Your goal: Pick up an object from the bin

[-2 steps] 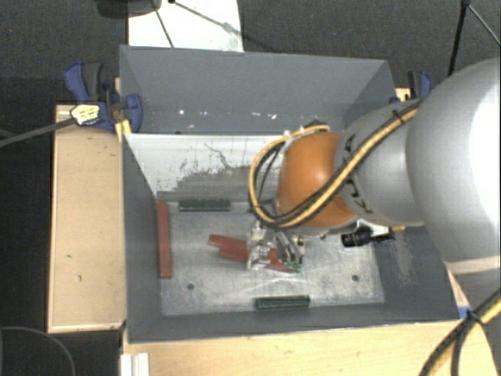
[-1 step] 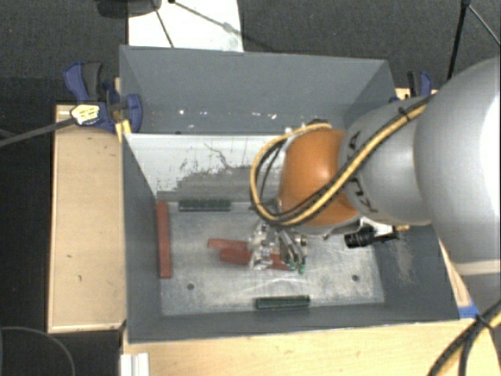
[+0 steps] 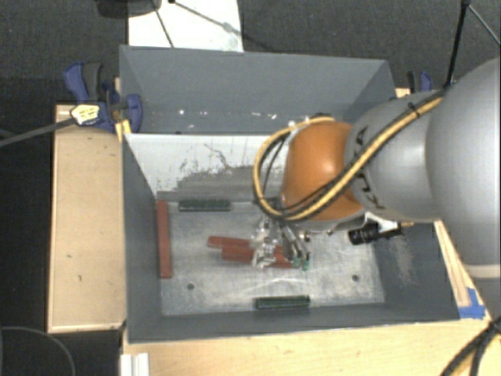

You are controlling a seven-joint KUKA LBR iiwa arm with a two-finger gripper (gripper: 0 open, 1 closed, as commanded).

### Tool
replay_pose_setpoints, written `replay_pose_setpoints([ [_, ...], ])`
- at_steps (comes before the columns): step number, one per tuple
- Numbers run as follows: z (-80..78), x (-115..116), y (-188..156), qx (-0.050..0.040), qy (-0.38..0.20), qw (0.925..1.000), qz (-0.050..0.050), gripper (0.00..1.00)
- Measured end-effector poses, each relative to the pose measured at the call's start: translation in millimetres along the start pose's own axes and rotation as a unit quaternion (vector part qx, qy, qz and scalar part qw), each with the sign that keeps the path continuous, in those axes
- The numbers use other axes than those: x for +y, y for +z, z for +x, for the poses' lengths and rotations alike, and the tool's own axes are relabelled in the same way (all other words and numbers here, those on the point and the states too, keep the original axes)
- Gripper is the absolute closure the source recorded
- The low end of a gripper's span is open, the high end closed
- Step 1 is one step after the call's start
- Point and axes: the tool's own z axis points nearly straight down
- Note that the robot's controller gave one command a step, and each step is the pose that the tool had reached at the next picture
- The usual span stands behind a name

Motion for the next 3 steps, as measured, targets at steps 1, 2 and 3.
replay_pose_setpoints([
  [1,-0.9,0,-16,-0.0002,0.0,1.0,0.0,1.0],
  [2,-1.1,0,-29,-0.001,-0.001,1.0,0.0,1.0],
  [3,-1.2,0,-38,-0.001,-0.001,1.0,0.0,1.0],
])
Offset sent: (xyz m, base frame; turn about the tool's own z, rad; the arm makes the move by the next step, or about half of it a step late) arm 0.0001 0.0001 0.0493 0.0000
